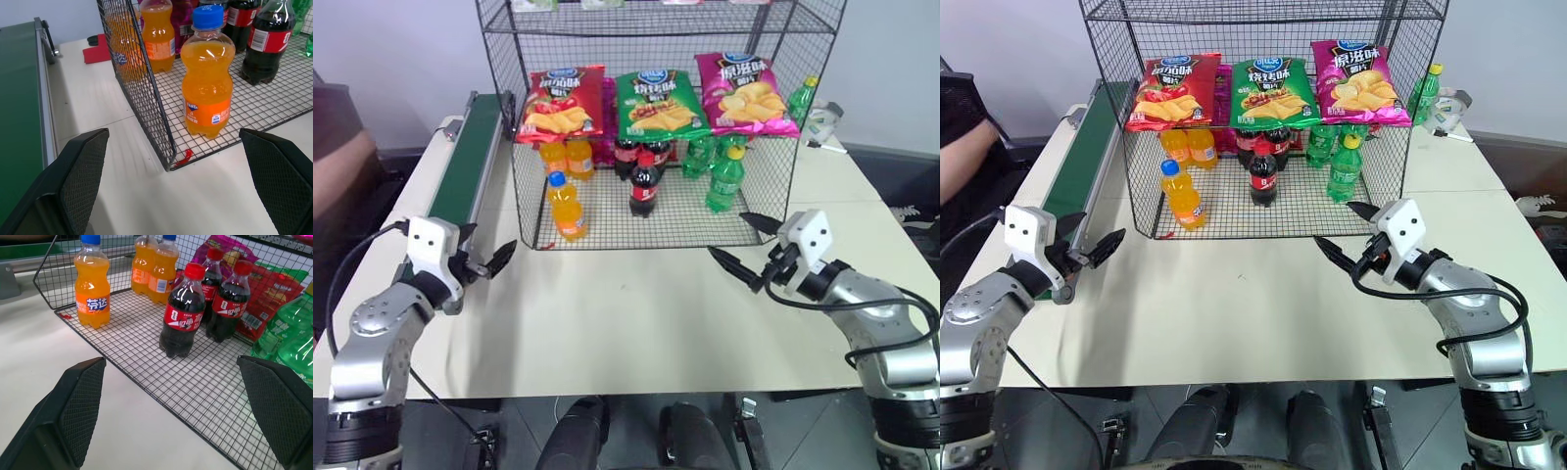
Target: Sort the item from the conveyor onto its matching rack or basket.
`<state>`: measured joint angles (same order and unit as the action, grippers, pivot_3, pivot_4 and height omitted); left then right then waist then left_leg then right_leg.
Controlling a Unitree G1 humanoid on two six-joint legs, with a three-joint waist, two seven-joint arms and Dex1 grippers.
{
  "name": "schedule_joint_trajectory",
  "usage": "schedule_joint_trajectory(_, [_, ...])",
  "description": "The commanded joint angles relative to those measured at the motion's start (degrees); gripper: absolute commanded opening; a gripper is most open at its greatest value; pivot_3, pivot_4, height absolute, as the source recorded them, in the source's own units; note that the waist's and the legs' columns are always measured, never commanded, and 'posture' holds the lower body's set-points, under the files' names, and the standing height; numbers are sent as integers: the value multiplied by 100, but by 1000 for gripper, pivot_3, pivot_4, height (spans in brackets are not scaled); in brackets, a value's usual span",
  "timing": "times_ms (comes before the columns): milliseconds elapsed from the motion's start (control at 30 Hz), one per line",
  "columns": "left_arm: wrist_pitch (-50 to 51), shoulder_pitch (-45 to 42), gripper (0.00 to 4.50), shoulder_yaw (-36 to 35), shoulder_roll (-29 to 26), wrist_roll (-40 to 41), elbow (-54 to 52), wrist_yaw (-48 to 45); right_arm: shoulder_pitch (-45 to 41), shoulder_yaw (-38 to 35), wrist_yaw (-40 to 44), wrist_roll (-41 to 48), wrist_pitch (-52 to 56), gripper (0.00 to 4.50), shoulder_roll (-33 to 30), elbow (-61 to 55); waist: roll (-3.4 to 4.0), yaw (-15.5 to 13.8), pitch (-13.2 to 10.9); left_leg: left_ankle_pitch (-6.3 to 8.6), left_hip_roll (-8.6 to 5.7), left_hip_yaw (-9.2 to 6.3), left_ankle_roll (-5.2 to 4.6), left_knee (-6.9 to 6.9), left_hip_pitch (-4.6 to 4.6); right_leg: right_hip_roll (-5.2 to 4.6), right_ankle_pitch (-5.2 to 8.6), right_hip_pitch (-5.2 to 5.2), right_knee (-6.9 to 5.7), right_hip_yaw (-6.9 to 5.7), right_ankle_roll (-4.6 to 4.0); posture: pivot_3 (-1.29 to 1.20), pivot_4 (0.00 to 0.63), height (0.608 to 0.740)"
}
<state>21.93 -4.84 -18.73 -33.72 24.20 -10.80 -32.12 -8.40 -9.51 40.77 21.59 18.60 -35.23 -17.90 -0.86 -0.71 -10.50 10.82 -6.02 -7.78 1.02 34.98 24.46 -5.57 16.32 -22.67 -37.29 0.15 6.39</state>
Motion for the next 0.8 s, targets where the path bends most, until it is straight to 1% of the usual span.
schedule_joint_trajectory(33, [-92,-64,4469,-39,-8,-20,-51,14,-88,-41,-35,86,10,4500,-10,-270,0,0,0,0,0,0,0,0,0,0,0,0,0,0,0,0,150,740])
schedule_joint_trajectory(367, [151,24,4469,-183,55,62,-183,284,-6,-19,-59,93,50,4500,33,-377,0,0,0,0,0,0,0,0,0,0,0,0,0,0,0,0,150,740])
schedule_joint_trajectory(600, [477,60,4469,-372,106,192,-301,544,-57,90,3,15,-124,4500,136,-158,0,0,0,0,0,0,0,-1,0,0,0,0,1,0,0,0,150,740])
schedule_joint_trajectory(800, [467,31,4469,-494,166,169,-323,744,-104,195,103,-41,-397,4500,206,124,0,-2,0,0,0,0,0,-1,0,0,0,0,0,0,0,0,150,740])
